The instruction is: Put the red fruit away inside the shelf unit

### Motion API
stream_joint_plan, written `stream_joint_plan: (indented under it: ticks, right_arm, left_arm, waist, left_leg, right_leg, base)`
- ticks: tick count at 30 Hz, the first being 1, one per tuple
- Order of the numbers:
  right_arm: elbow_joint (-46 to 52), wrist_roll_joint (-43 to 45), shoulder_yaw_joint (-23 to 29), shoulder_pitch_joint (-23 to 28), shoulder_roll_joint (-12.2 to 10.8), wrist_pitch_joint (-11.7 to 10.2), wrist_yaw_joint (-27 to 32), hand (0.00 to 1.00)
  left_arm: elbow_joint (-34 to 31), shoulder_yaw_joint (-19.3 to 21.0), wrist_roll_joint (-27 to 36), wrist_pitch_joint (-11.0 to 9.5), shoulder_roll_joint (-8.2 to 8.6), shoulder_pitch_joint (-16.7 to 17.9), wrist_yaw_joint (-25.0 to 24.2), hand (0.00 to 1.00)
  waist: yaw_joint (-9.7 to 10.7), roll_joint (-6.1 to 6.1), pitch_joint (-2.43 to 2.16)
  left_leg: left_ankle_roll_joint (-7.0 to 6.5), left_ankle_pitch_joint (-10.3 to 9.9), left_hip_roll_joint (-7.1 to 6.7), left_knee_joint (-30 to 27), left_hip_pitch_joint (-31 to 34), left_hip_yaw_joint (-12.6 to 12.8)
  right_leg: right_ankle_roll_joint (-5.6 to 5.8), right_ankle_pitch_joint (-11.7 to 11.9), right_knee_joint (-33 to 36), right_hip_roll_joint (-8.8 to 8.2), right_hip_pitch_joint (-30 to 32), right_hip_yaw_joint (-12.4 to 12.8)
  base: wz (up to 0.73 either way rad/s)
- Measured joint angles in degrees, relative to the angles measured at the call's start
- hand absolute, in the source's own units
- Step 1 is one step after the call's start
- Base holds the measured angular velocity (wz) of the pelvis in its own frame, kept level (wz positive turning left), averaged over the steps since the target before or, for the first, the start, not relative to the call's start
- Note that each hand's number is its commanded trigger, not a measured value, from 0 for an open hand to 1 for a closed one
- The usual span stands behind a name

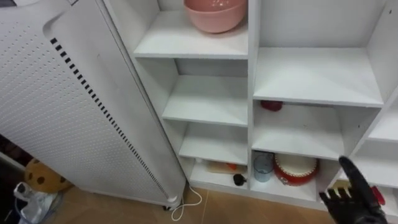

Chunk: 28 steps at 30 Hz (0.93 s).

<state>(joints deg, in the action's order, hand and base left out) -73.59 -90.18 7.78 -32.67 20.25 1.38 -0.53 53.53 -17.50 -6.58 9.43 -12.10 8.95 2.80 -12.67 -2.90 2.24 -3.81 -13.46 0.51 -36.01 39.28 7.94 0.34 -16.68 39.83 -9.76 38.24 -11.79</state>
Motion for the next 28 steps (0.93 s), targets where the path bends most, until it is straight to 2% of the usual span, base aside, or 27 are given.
stream_joint_plan:
  ticks: [2, 5, 8, 10, 12, 13, 14, 16, 18, 19, 22, 25, 28]
  right_arm:
    - [-3.03, 1.7, -0.53, 2.22, 0.01, 0.08, -1.7, 0.0]
    - [-6.35, 6.89, -2.6, 6.26, -0.2, 1.21, -3.73, 0.0]
    - [-6.85, 13.16, -4.61, 11.04, -2.61, 1.29, -5.17, 0.0]
    - [-6.92, 19.96, -6.05, 16.64, -4.77, 2.0, -5.91, 0.0]
    - [-6.9, 27.17, -8.18, 20.35, -6.08, 2.45, -5.86, 0.0]
    - [-6.86, 30.97, -10.41, 22.39, -6.74, 2.46, -5.87, 0.0]
    - [-6.84, 33.49, -11.36, 23.34, -6.99, 2.52, -5.88, 0.0]
    - [-6.64, 45.8, -12.6, 25.72, -7.65, 3.39, -5.81, 0.0]
    - [-6.24, 52.04, -13.38, 27.02, -8.25, 3.36, -5.69, 0.0]
    - [-6.18, 55.27, -13.41, 27.82, -8.71, 3.33, -5.46, 0.0]
    - [-5.66, 63.66, -13.38, 29.61, -9.21, 3.29, -5.89, 0.0]
    - [-4.79, 68.05, -13.62, 31.41, -9.21, 3.26, -5.9, 0.0]
    - [-4.46, 68.75, -14.05, 33.31, -9.26, 3.51, -5.86, 0.0]
  left_arm:
    - [2.17, 0.86, -0.25, 0.05, 0.01, -1.18, -0.62, 0.0]
    - [3.97, 3.85, -0.41, -0.2, -0.01, -2.47, -0.75, 0.0]
    - [4.92, 6.27, -1.41, -0.84, 0.02, -2.59, 0.1, 0.0]
    - [6.0, 8.36, -3.69, -1.52, 0.18, -2.53, 0.79, 0.0]
    - [6.3, 9.63, -5.37, -1.92, 0.56, -1.78, 1.77, 0.0]
    - [6.65, 9.94, -5.36, -2.05, 0.59, -1.27, 2.22, 0.0]
    - [6.71, 10.11, -5.51, -2.12, 0.59, -1.25, 2.46, 0.0]
    - [6.78, 10.97, -6.8, -2.37, 0.78, -0.43, 4.16, 0.0]
    - [6.91, 11.22, -7.63, -2.28, 0.84, -0.11, 4.84, 0.0]
    - [7.01, 12.06, -8.27, -2.29, 1.24, 0.04, 5.45, 0.0]
    - [6.91, 13.65, -8.95, -2.26, 2.39, 0.52, 5.85, 0.0]
    - [6.89, 16.01, -9.0, -2.14, 3.11, 0.73, 5.85, 0.0]
    - [7.41, 18.73, -9.25, -1.29, 3.73, 0.82, 5.84, 0.0]
  waist:
    - [0.75, -0.07, 0.04]
    - [2.35, 0.1, 0.15]
    - [4.53, 0.25, 0.09]
    - [5.93, 1.14, -0.42]
    - [6.16, 1.8, -0.83]
    - [6.29, 2.37, -1.22]
    - [6.57, 2.61, -1.31]
    - [7.73, 3.69, -1.91]
    - [8.28, 4.35, -1.9]
    - [8.66, 4.71, -1.75]
    - [9.52, 4.9, -1.86]
    - [9.4, 5.13, -1.86]
    - [9.44, 4.97, -1.81]
  left_leg:
    - [0.09, 0.27, -0.01, 1.98, -2.43, -0.38]
    - [0.1, 0.54, -0.18, 5.26, -7.26, -0.69]
    - [0.4, 0.79, -0.24, 9.06, -12.86, -1.4]
    - [0.67, 0.95, -0.35, 11.99, -17.35, -1.88]
    - [0.87, 1.17, -0.27, 14.19, -20.98, -1.94]
    - [0.96, 1.24, -0.24, 15.7, -23.05, -1.93]
    - [0.98, 1.24, -0.26, 16.37, -24.12, -1.91]
    - [1.15, 1.17, -0.42, 18.51, -27.49, -1.88]
    - [1.39, 1.1, -0.45, 19.63, -30.45, -1.77]
    - [1.6, 0.98, -0.44, 20.49, -32.27, -1.69]
    - [1.96, 0.72, -0.38, 22.14, -35.38, -1.56]
    - [2.19, 0.63, -0.4, 23.35, -37.86, -0.7]
    - [2.37, 0.74, -0.44, 24.51, -40.37, -0.2]
  right_leg:
    - [0.07, 0.58, -2.52, 0.03, -2.91, -1.06]
    - [0.8, 1.21, -6.6, 0.81, -8.33, -1.29]
    - [1.08, 2.4, -11.99, 1.55, -14.99, -2.91]
    - [1.56, 2.92, -16.28, 2.28, -20.46, -3.71]
    - [1.76, 3.91, -19.56, 3.12, -24.63, -3.63]
    - [1.81, 4.61, -21.28, 3.29, -26.76, -4.07]
    - [1.88, 4.71, -22.11, 3.39, -27.94, -4.25]
    - [2.22, 5.01, -24.71, 3.78, -31.54, -4.32]
    - [2.3, 5.24, -26.49, 4.04, -34.55, -4.77]
    - [2.34, 5.27, -27.49, 4.23, -36.49, -4.93]
    - [2.47, 5.44, -28.78, 4.63, -39.64, -5.39]
    - [2.46, 5.5, -29.46, 4.95, -41.45, -5.24]
    - [2.46, 5.5, -30.1, 5.13, -43.3, -4.62]
  base:
    - [0.02]
    - [0.07]
    - [0.07]
    - [0.16]
    - [-0.05]
    - [-0.09]
    - [0.0]
    - [0.03]
    - [-0.05]
    - [0.0]
    - [-0.01]
    - [-0.14]
    - [-0.13]
